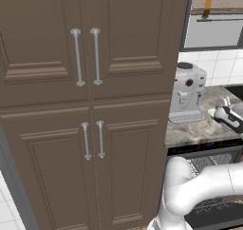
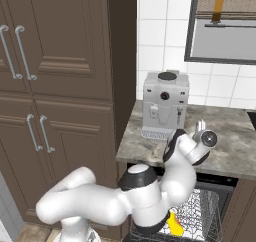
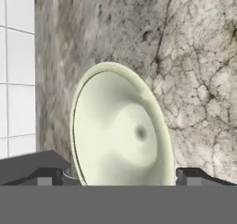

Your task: Pick up the cup and bowl from the counter, place them in the dishwasher, and close the dishwasher door.

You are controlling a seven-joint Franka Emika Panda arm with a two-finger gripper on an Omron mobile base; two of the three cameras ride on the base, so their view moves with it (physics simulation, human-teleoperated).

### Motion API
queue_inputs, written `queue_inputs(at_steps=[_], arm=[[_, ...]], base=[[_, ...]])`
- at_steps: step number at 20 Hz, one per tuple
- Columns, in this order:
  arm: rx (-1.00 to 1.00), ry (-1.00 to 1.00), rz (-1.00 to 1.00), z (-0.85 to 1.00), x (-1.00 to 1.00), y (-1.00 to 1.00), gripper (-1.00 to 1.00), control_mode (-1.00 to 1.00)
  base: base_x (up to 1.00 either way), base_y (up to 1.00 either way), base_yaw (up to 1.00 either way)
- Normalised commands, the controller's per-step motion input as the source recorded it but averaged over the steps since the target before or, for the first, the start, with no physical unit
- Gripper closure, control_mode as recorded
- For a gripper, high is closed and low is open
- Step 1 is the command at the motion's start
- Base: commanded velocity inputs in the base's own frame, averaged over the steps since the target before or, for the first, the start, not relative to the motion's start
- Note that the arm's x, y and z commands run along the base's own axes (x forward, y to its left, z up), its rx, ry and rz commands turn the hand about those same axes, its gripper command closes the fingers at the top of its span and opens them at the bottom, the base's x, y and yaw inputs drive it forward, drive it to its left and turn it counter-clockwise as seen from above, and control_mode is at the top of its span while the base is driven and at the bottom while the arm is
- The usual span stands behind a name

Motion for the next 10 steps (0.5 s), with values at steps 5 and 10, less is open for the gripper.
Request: queue_inputs(at_steps=[5,10], arm=[[0.04,0.0,0.0,-0.24,0.23,-0.07,1.0,-1.0],[0.06,0.0,0.0,-0.23,0.11,-0.21,1.0,-1.0]], base=[[0.0,0.0,0.0],[0.0,0.0,0.0]])
